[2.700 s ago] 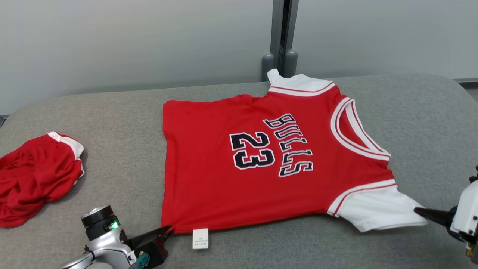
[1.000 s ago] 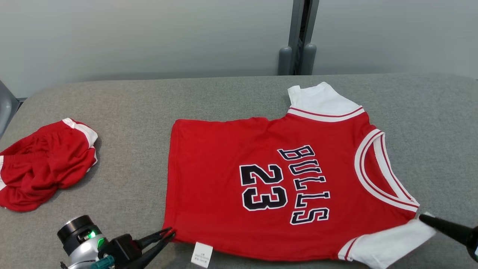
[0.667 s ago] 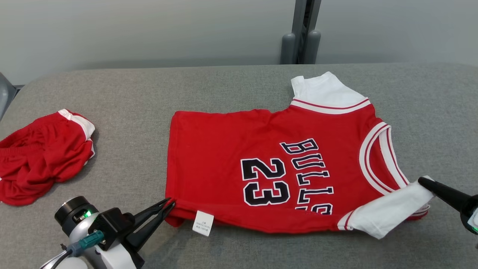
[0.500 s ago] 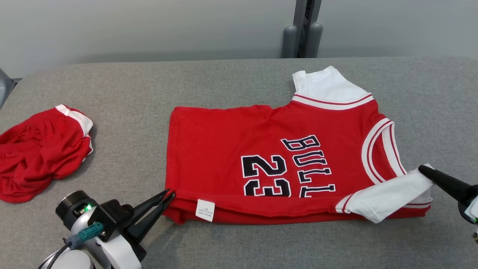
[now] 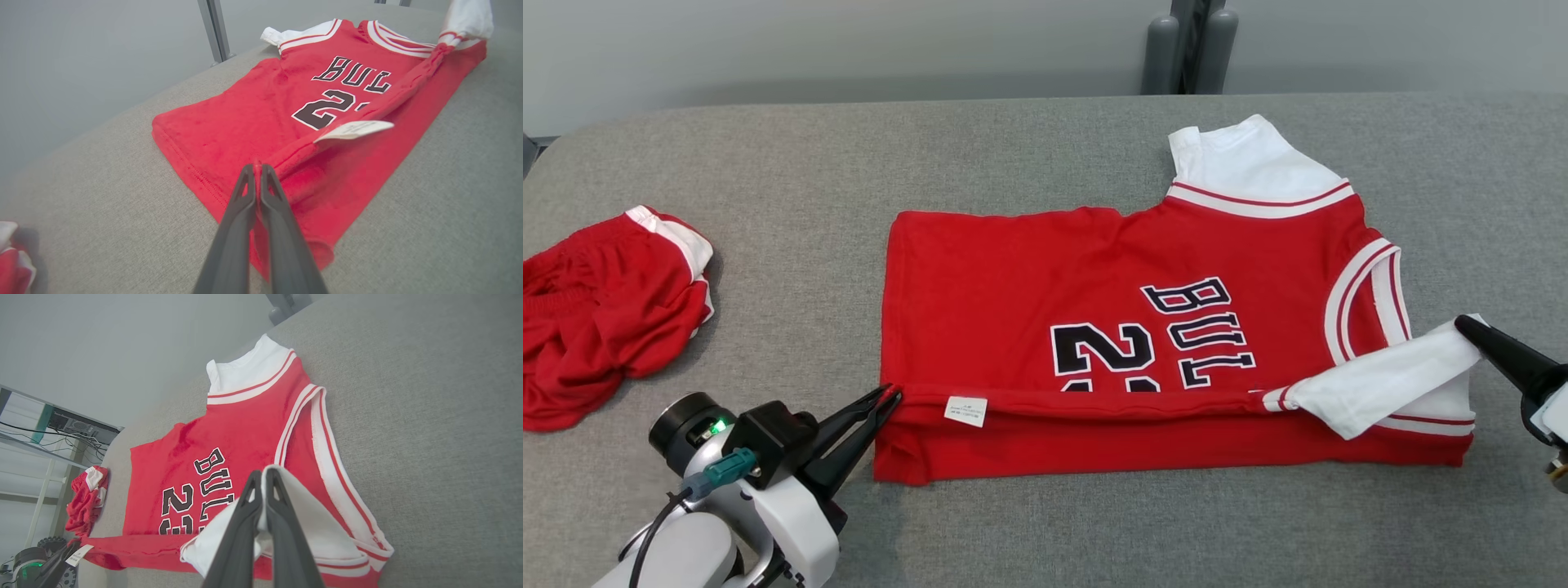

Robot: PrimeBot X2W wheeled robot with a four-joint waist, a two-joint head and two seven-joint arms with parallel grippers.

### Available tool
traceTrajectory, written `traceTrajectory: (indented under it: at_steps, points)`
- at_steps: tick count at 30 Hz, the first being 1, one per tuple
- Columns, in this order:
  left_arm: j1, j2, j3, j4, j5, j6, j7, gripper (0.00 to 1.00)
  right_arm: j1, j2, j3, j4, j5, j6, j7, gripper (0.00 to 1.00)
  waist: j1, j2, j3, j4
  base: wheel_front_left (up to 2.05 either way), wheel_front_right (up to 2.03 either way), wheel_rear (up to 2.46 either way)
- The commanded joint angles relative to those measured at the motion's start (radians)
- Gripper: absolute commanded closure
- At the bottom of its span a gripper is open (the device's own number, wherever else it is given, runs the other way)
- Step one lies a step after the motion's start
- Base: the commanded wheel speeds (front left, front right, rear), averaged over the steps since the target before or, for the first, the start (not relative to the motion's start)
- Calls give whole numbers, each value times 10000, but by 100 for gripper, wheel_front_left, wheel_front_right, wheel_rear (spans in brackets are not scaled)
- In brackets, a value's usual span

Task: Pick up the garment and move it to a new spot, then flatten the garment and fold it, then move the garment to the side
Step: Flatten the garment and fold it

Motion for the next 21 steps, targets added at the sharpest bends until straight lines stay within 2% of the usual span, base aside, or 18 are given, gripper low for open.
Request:
traceTrajectory:
  at_steps: [1, 9, 21]
  points:
    - [-176, -1, -83, 123, -83, -78, 22, 100, -109, -107, -2, 173, -94, 1, -175, 100, 1, -1, 47, 4, 0, 0, 0]
    - [-551, -16, -512, 575, -188, -201, -27, 100, -293, -290, 245, 612, -29, 3, -687, 100, 1, -1, 253, 7, 0, 0, 0]
    - [-1218, -565, -1099, 1502, -76, -238, 28, 100, -910, -403, 895, 1699, -476, 3, -1757, 100, 1, -1, 580, 101, 0, 0, 0]
